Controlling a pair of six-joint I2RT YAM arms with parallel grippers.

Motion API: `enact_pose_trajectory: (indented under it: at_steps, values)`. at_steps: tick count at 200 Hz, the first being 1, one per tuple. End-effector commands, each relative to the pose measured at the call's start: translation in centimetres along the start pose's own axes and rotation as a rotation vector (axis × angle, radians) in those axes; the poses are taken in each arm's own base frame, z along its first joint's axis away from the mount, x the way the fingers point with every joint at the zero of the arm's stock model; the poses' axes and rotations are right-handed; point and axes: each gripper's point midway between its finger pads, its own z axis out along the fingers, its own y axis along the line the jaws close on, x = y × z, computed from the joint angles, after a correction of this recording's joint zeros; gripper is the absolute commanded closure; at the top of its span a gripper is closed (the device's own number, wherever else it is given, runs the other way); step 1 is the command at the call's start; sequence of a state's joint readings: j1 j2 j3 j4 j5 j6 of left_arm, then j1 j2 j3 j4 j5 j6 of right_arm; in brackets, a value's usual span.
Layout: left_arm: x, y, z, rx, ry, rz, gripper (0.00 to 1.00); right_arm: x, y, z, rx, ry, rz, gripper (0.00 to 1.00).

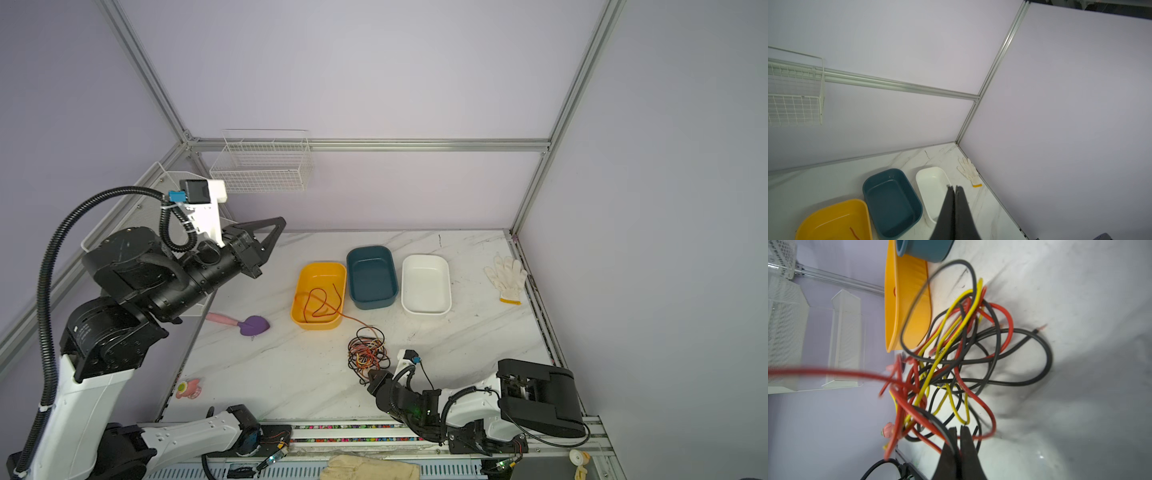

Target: Untangle the cables

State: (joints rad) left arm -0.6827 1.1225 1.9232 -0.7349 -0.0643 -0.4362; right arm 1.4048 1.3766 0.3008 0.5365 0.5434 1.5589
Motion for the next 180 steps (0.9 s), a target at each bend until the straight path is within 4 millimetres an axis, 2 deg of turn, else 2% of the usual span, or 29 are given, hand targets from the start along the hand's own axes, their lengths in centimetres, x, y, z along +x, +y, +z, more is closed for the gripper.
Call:
enact_pose_trajectory:
  at_steps: [1, 19, 33, 55, 73, 92, 110, 126, 150, 180]
  values:
    - [-6.1, -2.1, -3.3, 0.058, -0.173, 0.038, 1.0, -1.6, -2.3, -0.6, 0.094, -0.048, -0.01, 1.0]
    - [-6.1, -2.0, -3.2, 0.049, -0.176, 0.038, 1.0, -2.2, -3.0, -1.2, 0.116, -0.061, -0.017, 1.0]
    - [-5.3, -1.8, -2.8, 0.046, -0.155, 0.039, 1.0, -2.7, -3.3, -1.6, 0.109, -0.063, -0.008, 1.0]
    - [-2.9, -1.5, -1.4, 0.054, -0.08, 0.038, 1.0, -3.3, -3.0, -2.2, 0.099, -0.072, -0.016, 1.0]
    - [1.7, -1.0, 0.7, 0.076, 0.053, 0.026, 1.0, -3.5, -2.4, -2.5, 0.08, -0.073, -0.024, 1.0]
    - [8.6, -0.3, 2.8, 0.113, 0.253, -0.002, 1.0, -3.9, -1.8, -2.8, 0.07, -0.085, -0.032, 1.0]
    - [16.0, 0.9, 3.8, 0.134, 0.437, -0.035, 0.86, -4.5, -1.0, -3.0, 0.052, -0.1, -0.037, 1.0]
    - [20.8, 1.9, 3.1, 0.157, 0.545, -0.034, 0.67, -5.0, -0.4, -3.0, 0.044, -0.101, -0.04, 1.0]
    - [25.8, 2.7, 0.9, 0.219, 0.658, 0.016, 0.46, -5.5, 0.0, -2.8, 0.041, -0.085, -0.054, 1.0]
    - [29.8, 1.9, -1.9, 0.362, 0.774, 0.057, 0.35, -6.8, 1.2, -2.3, 0.036, -0.078, -0.089, 1.0]
